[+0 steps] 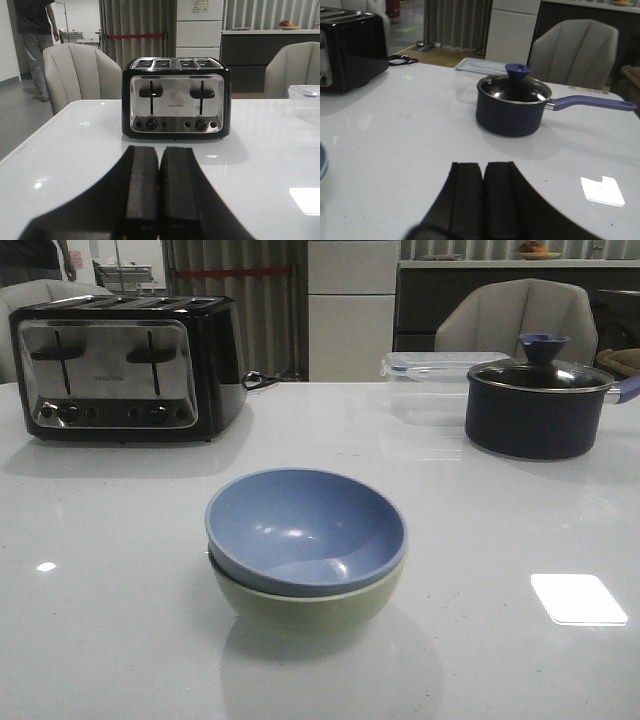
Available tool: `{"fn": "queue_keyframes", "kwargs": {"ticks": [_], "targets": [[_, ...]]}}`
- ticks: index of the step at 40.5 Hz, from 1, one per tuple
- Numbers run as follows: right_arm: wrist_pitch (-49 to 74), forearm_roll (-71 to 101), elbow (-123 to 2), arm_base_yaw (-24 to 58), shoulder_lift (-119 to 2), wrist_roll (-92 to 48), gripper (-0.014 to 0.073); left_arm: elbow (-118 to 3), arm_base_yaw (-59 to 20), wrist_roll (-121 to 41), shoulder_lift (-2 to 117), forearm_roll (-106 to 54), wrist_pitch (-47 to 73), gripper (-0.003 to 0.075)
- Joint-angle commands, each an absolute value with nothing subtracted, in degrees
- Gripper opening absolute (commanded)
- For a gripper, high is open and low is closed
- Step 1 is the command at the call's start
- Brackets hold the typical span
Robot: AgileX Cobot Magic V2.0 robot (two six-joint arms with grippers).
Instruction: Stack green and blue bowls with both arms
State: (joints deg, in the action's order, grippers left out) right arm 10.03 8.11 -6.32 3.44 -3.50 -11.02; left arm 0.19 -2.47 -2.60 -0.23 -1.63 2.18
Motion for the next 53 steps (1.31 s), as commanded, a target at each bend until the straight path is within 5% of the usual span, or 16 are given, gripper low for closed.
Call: {"fn": "queue_keyframes", "kwargs": {"ticks": [1,53], "targets": [[0.00,7.95,-2.95,1.18,-0.96,-11.52,0.0057,0.51,-2.34,-2.01,-1.42,-2.23,-3.34,0.0093],[-5.85,0.00,1.43,-1.09,1.67,-1.50,0.0057,0.51,-2.34,-2.01,-1.33,-2.23,-3.34,0.0093]]}}
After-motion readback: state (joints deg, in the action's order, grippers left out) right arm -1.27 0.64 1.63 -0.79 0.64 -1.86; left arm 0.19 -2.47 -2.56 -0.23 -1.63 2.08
